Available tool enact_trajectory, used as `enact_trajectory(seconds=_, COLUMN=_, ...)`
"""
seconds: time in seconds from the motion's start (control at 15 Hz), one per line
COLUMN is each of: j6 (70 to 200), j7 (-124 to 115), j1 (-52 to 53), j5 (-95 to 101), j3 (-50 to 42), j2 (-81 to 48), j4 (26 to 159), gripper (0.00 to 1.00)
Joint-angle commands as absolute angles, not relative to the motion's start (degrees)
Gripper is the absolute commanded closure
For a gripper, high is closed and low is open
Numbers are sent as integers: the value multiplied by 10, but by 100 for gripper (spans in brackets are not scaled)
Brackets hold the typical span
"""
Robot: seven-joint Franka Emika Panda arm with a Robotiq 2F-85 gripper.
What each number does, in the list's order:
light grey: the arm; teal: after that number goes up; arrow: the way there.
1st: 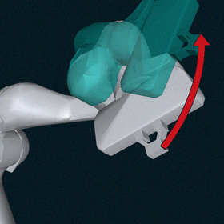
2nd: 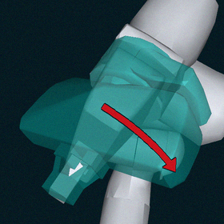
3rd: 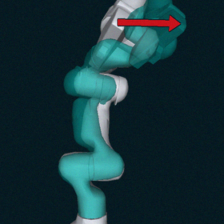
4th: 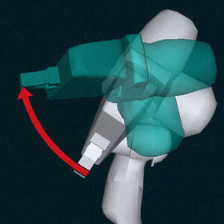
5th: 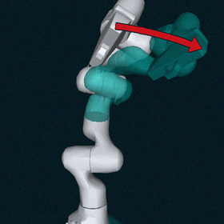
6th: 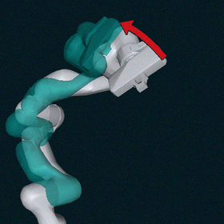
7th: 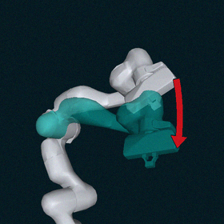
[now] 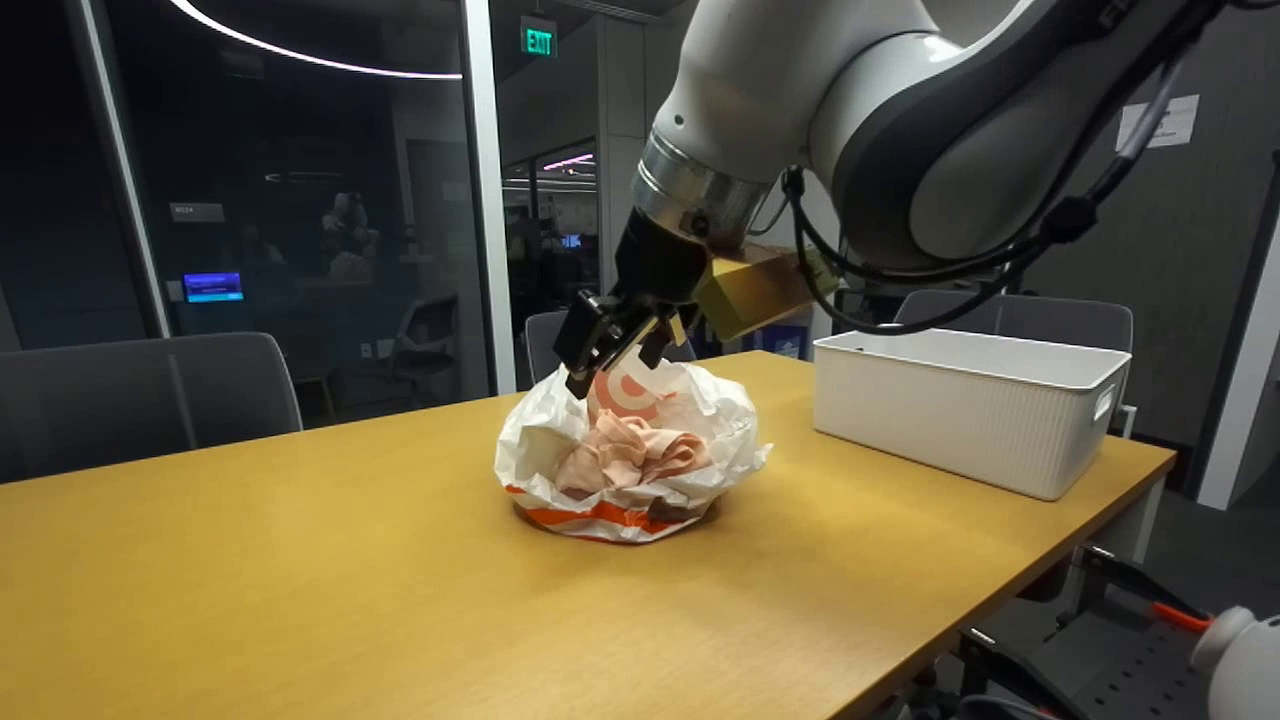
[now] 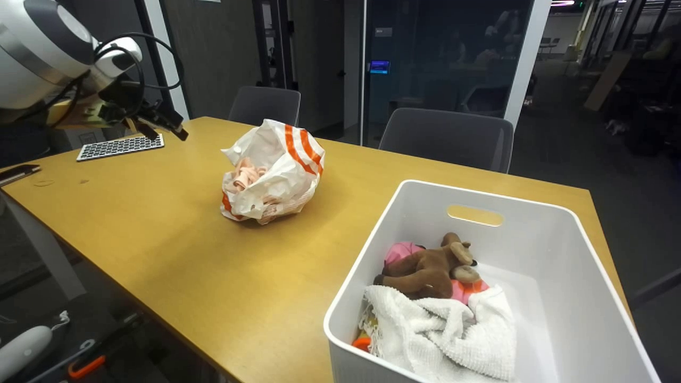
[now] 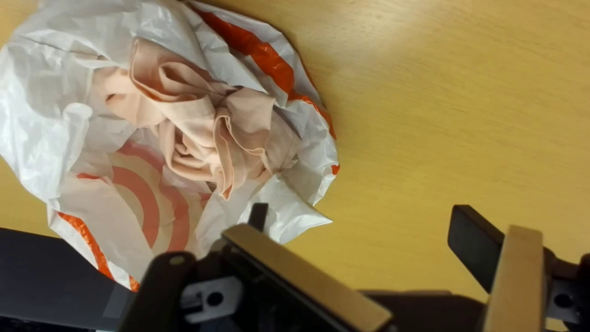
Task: Remove the clothes from the plastic bag and place them in the storage box
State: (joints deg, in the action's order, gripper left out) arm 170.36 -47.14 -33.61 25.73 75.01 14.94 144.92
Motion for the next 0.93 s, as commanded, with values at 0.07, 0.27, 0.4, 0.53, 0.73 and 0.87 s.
enact_trajectory(seconds=0.07, j6=1679, j7=-512, j1=-536, j5=277, j3=950, j2=166, j4=1401, gripper=0)
enact_trajectory(seconds=0.27, j6=1696, j7=-489, j1=-667, j5=235, j3=1080, j2=198, j4=1387, gripper=0)
enact_trajectory(seconds=0.4, j6=1721, j7=-478, j1=-757, j5=199, j3=1164, j2=234, j4=1371, gripper=0)
enact_trajectory(seconds=0.53, j6=1743, j7=-468, j1=-845, j5=166, j3=1244, j2=274, j4=1341, gripper=0)
enact_trajectory(seconds=0.73, j6=1781, j7=-399, j1=-927, j5=58, j3=1313, j2=365, j4=1278, gripper=0)
enact_trajectory(seconds=0.87, j6=1787, j7=-338, j1=-987, j5=0, j3=1346, j2=414, j4=1222, gripper=0)
